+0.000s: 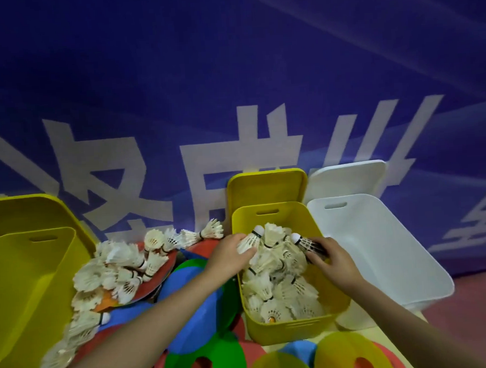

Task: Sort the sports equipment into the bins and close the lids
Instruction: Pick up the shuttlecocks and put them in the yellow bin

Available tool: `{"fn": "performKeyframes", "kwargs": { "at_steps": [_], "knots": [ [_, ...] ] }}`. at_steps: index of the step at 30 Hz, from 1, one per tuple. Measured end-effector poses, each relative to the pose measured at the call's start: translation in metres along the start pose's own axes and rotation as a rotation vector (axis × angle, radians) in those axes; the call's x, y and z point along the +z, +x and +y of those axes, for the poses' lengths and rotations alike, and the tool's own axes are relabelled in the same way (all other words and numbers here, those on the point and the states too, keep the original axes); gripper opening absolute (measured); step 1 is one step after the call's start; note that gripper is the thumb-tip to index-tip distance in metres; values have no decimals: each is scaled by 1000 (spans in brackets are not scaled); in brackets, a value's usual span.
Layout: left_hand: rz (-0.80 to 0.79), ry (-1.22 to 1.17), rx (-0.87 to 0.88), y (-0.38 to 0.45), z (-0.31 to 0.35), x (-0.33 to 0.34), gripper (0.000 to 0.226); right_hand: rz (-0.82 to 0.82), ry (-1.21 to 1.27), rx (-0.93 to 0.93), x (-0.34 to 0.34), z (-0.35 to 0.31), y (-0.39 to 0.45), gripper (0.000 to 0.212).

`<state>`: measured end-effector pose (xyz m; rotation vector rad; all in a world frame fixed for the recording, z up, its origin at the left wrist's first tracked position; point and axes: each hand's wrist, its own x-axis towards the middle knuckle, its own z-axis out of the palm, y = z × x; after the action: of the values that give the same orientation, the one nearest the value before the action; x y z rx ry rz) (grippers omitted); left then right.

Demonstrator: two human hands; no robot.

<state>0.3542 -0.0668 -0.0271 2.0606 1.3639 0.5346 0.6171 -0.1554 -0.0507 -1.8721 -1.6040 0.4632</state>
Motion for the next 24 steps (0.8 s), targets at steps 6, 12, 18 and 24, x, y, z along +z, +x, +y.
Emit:
{"fn": "performKeyframes", "kwargs": {
  "at_steps": [6, 12, 18, 24],
  "knots": [
    [15, 168, -20, 53, 13, 27, 51, 8, -73, -70, 3, 7, 13, 41],
    [21, 327, -94, 87, 5, 47, 54, 65, -58, -116, 15, 19, 16, 40],
    [-62, 414, -132, 116, -10, 63, 43, 83, -36, -100, 17, 25, 20, 42],
    [-162, 417, -111, 122, -21, 75, 42, 65, -21, -89, 17, 26, 21, 43]
  ]
}}
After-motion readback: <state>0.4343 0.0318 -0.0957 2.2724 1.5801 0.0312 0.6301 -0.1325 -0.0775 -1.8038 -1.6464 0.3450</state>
